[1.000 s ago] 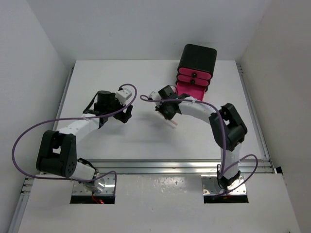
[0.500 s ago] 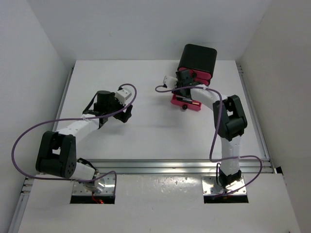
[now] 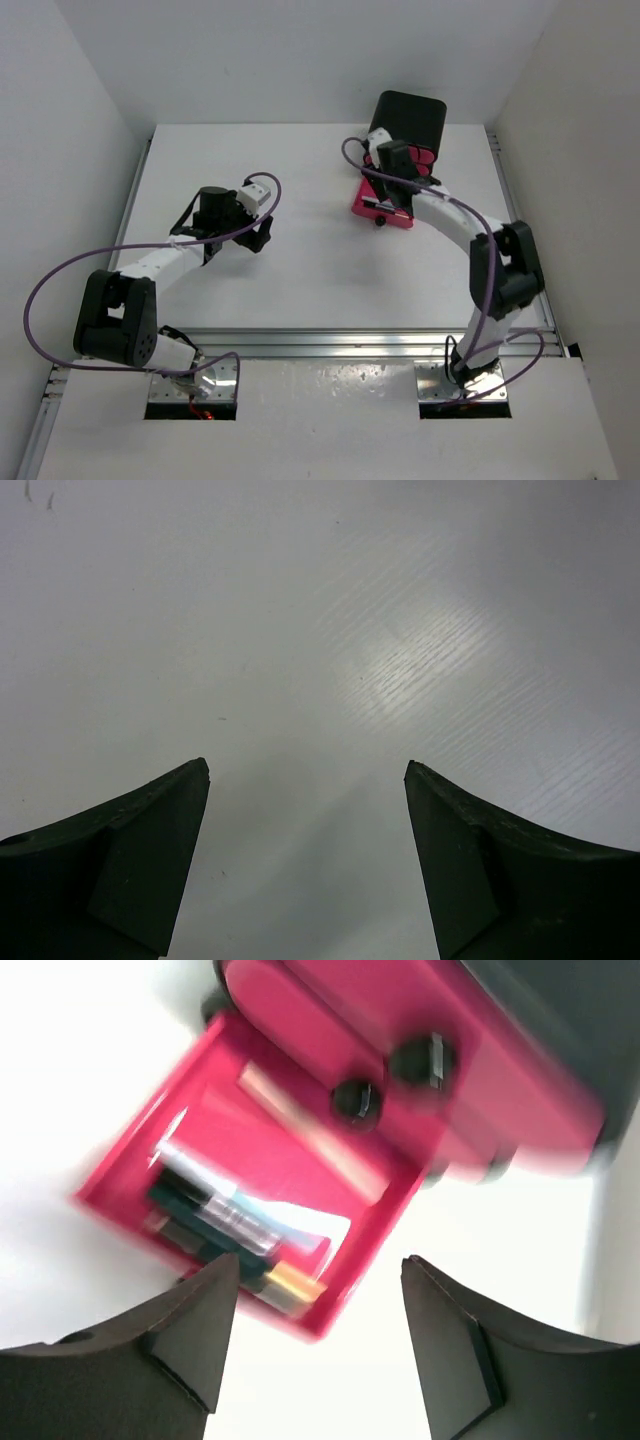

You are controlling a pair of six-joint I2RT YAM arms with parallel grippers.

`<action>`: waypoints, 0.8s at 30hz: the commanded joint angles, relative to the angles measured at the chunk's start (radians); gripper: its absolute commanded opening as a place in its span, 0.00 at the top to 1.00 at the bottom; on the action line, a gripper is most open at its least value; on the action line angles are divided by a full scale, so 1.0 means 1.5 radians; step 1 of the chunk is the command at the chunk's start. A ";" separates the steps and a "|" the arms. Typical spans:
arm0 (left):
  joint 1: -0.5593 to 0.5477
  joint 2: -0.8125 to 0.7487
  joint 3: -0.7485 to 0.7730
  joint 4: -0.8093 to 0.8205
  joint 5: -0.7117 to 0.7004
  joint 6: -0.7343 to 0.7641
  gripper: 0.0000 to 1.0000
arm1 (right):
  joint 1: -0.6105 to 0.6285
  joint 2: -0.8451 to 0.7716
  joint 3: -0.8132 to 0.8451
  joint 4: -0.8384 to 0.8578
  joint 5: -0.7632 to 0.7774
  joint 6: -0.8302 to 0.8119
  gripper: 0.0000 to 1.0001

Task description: Organize the makeup

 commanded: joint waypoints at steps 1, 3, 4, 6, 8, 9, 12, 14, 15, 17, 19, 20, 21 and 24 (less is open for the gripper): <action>-0.006 -0.010 -0.003 0.023 0.016 -0.010 0.15 | 0.000 -0.066 -0.139 0.058 -0.003 0.396 0.34; -0.006 -0.010 -0.003 0.023 0.016 -0.010 0.15 | 0.007 -0.072 -0.163 0.052 0.004 0.521 0.43; -0.006 -0.010 -0.003 0.023 0.016 -0.010 0.15 | 0.010 -0.069 -0.181 0.045 0.011 0.589 0.45; -0.006 -0.010 -0.003 0.023 0.016 -0.010 0.15 | 0.014 -0.059 -0.189 0.026 0.026 0.673 0.48; -0.006 -0.010 -0.009 0.023 0.016 -0.010 0.15 | 0.026 -0.044 -0.201 0.043 0.061 0.689 0.48; -0.006 -0.010 -0.009 0.023 0.016 -0.010 0.15 | 0.030 -0.034 -0.199 0.047 0.073 0.691 0.48; -0.006 -0.017 -0.016 0.023 0.016 -0.010 0.15 | 0.032 -0.008 -0.185 0.061 0.097 0.692 0.47; -0.006 -0.017 -0.016 0.023 0.016 -0.016 0.15 | 0.034 0.012 -0.168 0.066 0.099 0.685 0.43; -0.006 -0.017 -0.016 0.023 0.016 -0.016 0.15 | 0.033 0.021 -0.165 0.068 0.097 0.684 0.43; -0.006 -0.023 -0.016 0.023 0.016 -0.016 0.15 | 0.035 0.033 -0.154 0.076 0.107 0.684 0.42; -0.006 -0.023 -0.016 0.023 0.010 -0.016 0.15 | 0.034 0.053 -0.148 0.063 0.124 0.688 0.43; -0.006 -0.023 -0.016 0.023 0.010 -0.016 0.15 | 0.033 0.062 -0.138 0.050 0.139 0.708 0.43; -0.006 -0.023 -0.016 0.023 0.010 -0.016 0.14 | 0.030 0.068 -0.135 0.044 0.139 0.712 0.45; -0.006 -0.023 -0.016 0.023 0.010 -0.010 0.14 | 0.028 0.081 -0.123 0.049 0.133 0.703 0.48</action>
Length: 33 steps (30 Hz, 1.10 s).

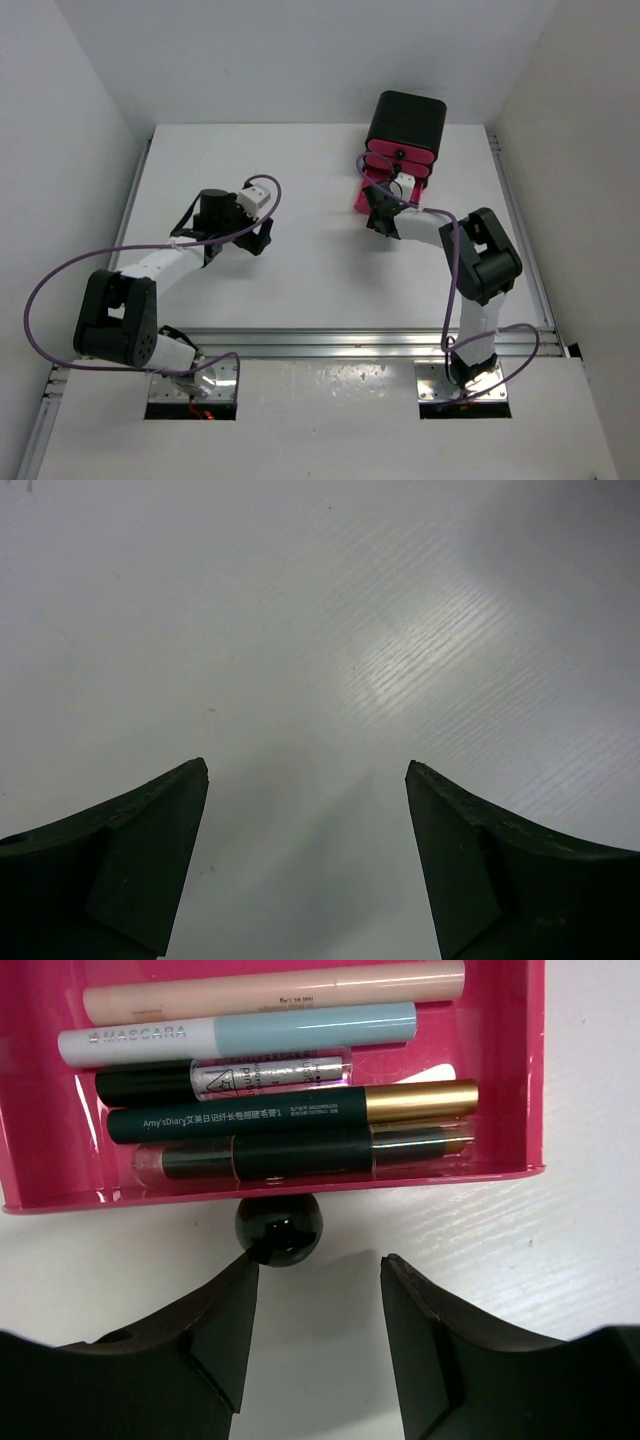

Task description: Organize the makeup

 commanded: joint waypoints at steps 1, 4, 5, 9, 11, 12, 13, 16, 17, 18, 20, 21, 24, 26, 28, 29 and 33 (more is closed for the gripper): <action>-0.006 -0.023 -0.003 0.018 0.005 -0.004 0.14 | -0.004 0.017 0.038 0.029 0.027 0.004 0.48; -0.006 -0.023 -0.003 0.018 0.005 -0.004 0.14 | -0.006 0.024 0.049 0.046 -0.002 -0.023 0.48; -0.006 -0.023 -0.003 0.018 0.005 -0.004 0.14 | -0.004 0.025 0.052 0.054 -0.011 -0.030 0.48; -0.006 -0.023 -0.003 0.018 -0.001 -0.004 0.14 | -0.010 0.033 0.057 0.086 -0.008 -0.040 0.53; -0.006 -0.023 -0.003 0.018 -0.001 0.002 0.14 | -0.023 0.041 0.064 0.083 -0.008 -0.040 0.66; -0.006 -0.023 -0.003 0.018 -0.001 0.002 0.14 | -0.025 0.044 0.067 0.079 -0.014 -0.040 0.71; -0.006 -0.023 -0.003 0.018 -0.007 0.002 0.14 | -0.027 0.046 0.071 0.077 -0.019 -0.044 0.76; -0.006 -0.023 -0.003 0.018 -0.007 0.002 0.14 | -0.035 0.043 0.070 0.080 -0.023 -0.045 0.88; -0.006 -0.023 -0.003 0.018 -0.007 0.002 0.14 | -0.039 0.042 0.069 0.083 -0.021 -0.046 0.92; -0.006 -0.023 -0.003 0.018 -0.007 0.002 0.14 | -0.041 0.040 0.069 0.087 -0.019 -0.055 0.93; -0.006 -0.017 -0.003 0.018 -0.007 0.002 0.14 | -0.043 0.033 0.070 0.109 -0.014 -0.085 0.95; -0.006 -0.017 -0.003 0.018 -0.007 0.002 0.14 | -0.043 0.029 0.075 0.117 -0.010 -0.097 0.95; -0.006 -0.017 -0.003 0.018 -0.007 0.002 0.14 | -0.045 0.023 0.083 0.157 -0.010 -0.155 0.95; -0.006 -0.010 -0.003 0.012 -0.007 0.008 0.14 | -0.044 0.031 0.085 0.176 -0.006 -0.181 0.95; -0.006 -0.004 0.003 0.012 -0.014 0.008 0.14 | -0.061 0.038 0.092 0.187 -0.005 -0.183 0.97; -0.006 -0.004 0.012 0.005 -0.020 0.001 0.14 | -0.074 0.054 0.097 0.188 -0.013 -0.186 0.97; 0.000 0.003 0.033 -0.007 -0.026 0.001 0.14 | -0.092 0.088 0.124 0.219 -0.052 -0.219 0.97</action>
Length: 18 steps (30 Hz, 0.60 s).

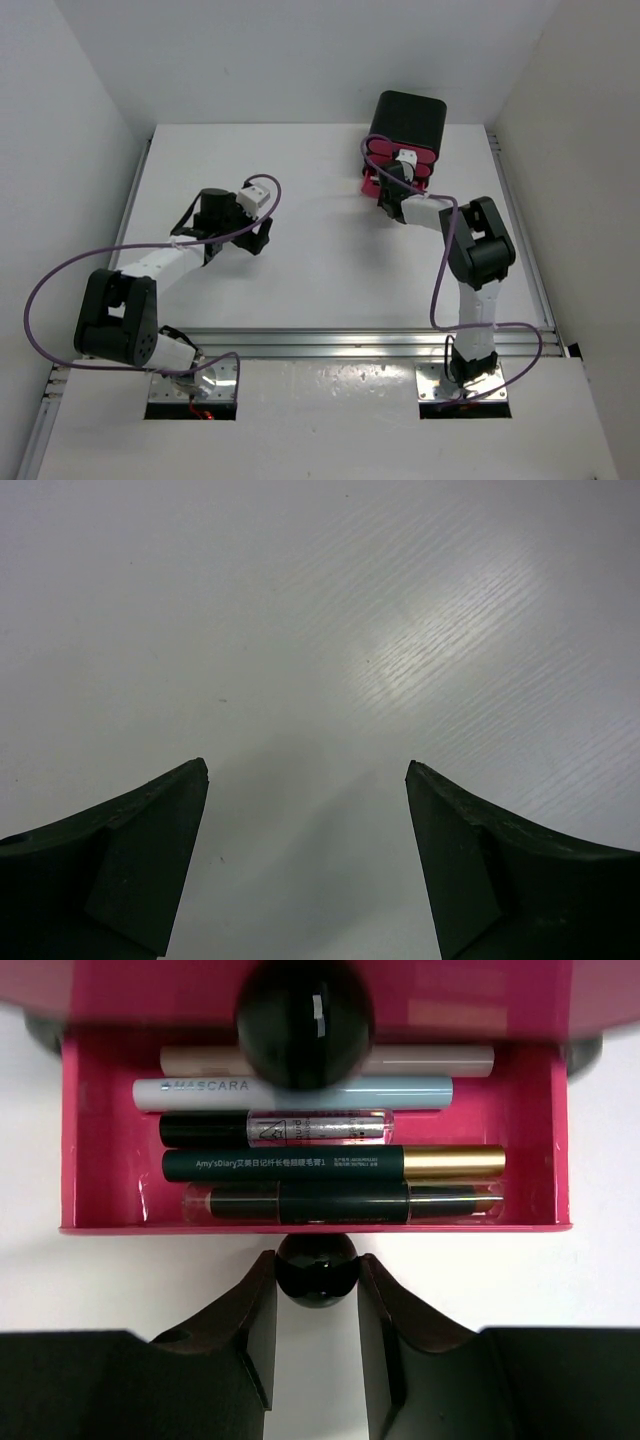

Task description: Organize the makeup

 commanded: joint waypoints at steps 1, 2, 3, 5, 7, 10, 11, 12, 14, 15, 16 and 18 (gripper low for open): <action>0.000 0.008 0.038 -0.008 -0.005 -0.009 0.14 | -0.027 0.020 0.043 0.101 -0.011 -0.059 0.97; 0.006 0.008 0.045 -0.018 -0.005 -0.009 0.14 | -0.028 0.026 0.040 0.138 -0.017 -0.079 0.97; 0.006 0.015 0.045 -0.025 -0.005 -0.009 0.14 | -0.028 0.037 0.032 0.183 -0.018 -0.089 0.98; 0.006 0.021 0.066 -0.038 -0.005 -0.009 0.14 | -0.030 0.044 0.029 0.241 -0.029 -0.121 0.98; 0.013 0.027 0.076 -0.054 0.006 -0.015 0.15 | -0.034 0.058 0.037 0.265 -0.036 -0.124 0.98; 0.013 0.040 0.092 -0.060 0.019 -0.015 0.15 | -0.043 0.080 0.063 0.264 -0.033 -0.122 0.98; 0.013 0.046 0.101 -0.060 0.019 -0.015 0.15 | -0.046 0.084 0.069 0.266 -0.034 -0.120 0.98; 0.013 0.052 0.109 -0.060 0.019 -0.015 0.15 | -0.046 0.089 0.069 0.271 -0.034 -0.122 0.98; 0.013 0.059 0.116 -0.060 0.019 -0.009 0.15 | -0.051 0.098 0.073 0.279 -0.043 -0.121 0.98; 0.013 0.059 0.122 -0.066 0.019 -0.009 0.15 | -0.052 0.104 0.074 0.284 -0.044 -0.123 0.98; 0.013 0.066 0.122 -0.066 0.019 -0.009 0.15 | -0.053 0.104 0.075 0.289 -0.043 -0.120 0.98; 0.013 0.066 0.129 -0.072 0.019 -0.009 0.15 | -0.051 0.105 0.073 0.285 -0.044 -0.117 0.98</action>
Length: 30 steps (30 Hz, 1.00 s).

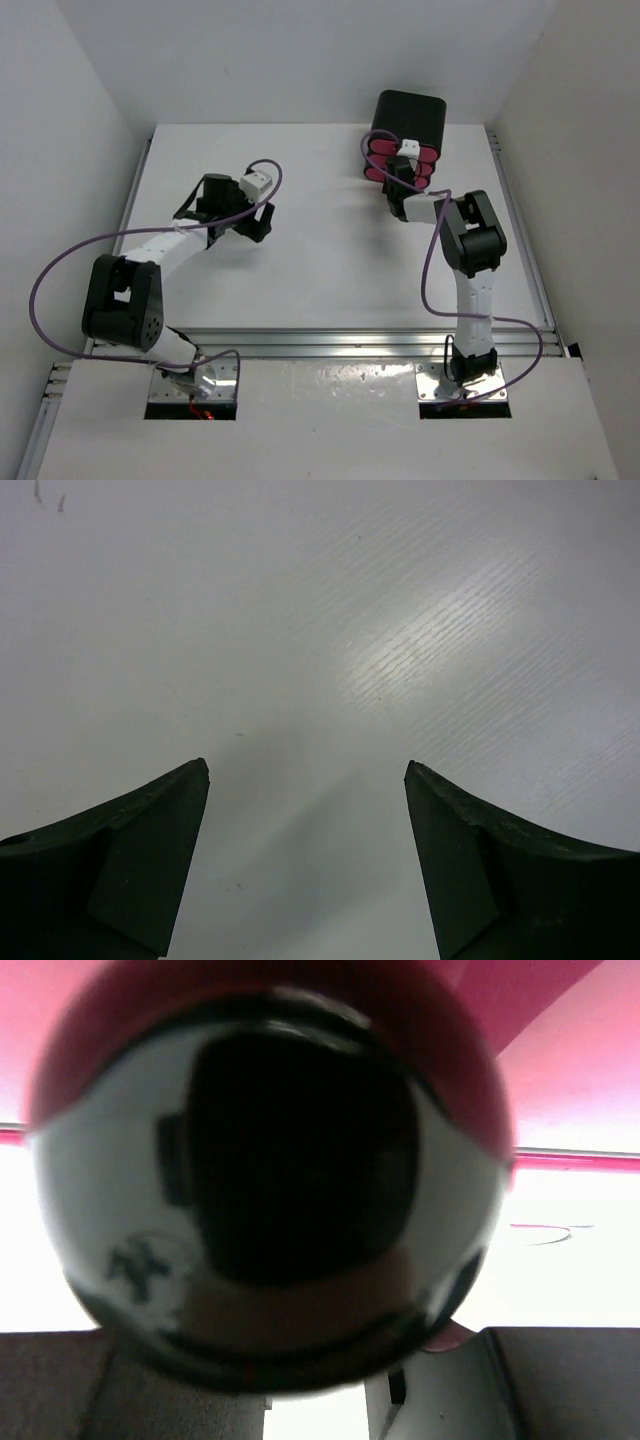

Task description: Organize the makeup

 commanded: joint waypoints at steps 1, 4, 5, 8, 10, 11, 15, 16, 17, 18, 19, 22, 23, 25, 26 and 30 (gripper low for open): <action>0.006 0.010 0.031 -0.010 0.013 -0.001 0.15 | -0.005 0.002 0.028 0.065 -0.024 -0.003 0.94; 0.006 0.010 0.032 -0.010 0.013 -0.001 0.15 | -0.001 -0.023 -0.010 0.086 -0.044 0.004 0.72; 0.006 0.010 0.032 -0.010 0.019 -0.001 0.15 | 0.001 -0.028 -0.038 0.090 -0.046 0.003 0.53; 0.006 0.010 0.032 -0.010 0.019 -0.001 0.15 | 0.009 -0.062 -0.069 0.086 -0.040 0.008 0.33; 0.006 0.010 0.032 -0.010 0.019 -0.001 0.15 | 0.010 -0.086 -0.085 0.061 -0.004 0.020 0.29; 0.006 0.010 0.025 -0.010 0.019 -0.001 0.15 | 0.014 -0.116 -0.100 0.041 0.001 0.031 0.26; 0.006 0.010 0.025 -0.010 0.027 -0.001 0.15 | 0.022 -0.190 -0.169 0.043 0.005 0.057 0.17; 0.006 0.004 0.018 -0.010 0.033 -0.001 0.15 | 0.025 -0.204 -0.208 0.042 -0.008 0.057 0.11; 0.006 0.004 0.018 -0.003 0.033 -0.001 0.15 | 0.025 -0.256 -0.219 0.021 -0.024 0.057 0.03; 0.006 0.004 0.018 0.004 0.033 -0.001 0.15 | 0.025 -0.272 -0.231 0.004 -0.034 0.057 0.00; 0.006 0.004 0.012 0.004 0.033 -0.001 0.15 | 0.021 -0.311 -0.254 -0.016 -0.039 0.057 0.00; 0.006 -0.009 -0.002 0.022 0.033 -0.023 0.15 | -0.012 -0.405 -0.273 -0.256 -0.010 0.124 0.00; 0.006 -0.009 -0.012 0.034 0.033 -0.032 0.15 | -0.024 -0.423 -0.276 -0.310 -0.002 0.146 0.00; 0.006 -0.016 -0.033 0.054 0.016 -0.061 0.15 | -0.096 -0.495 -0.301 -0.478 -0.017 0.202 0.00; 0.006 -0.016 -0.041 0.060 0.016 -0.072 0.15 | -0.116 -0.550 -0.324 -0.527 -0.022 0.208 0.00; -0.002 -0.022 -0.074 0.084 -0.024 -0.116 0.15 | -0.247 -0.655 -0.395 -0.617 -0.060 0.209 0.00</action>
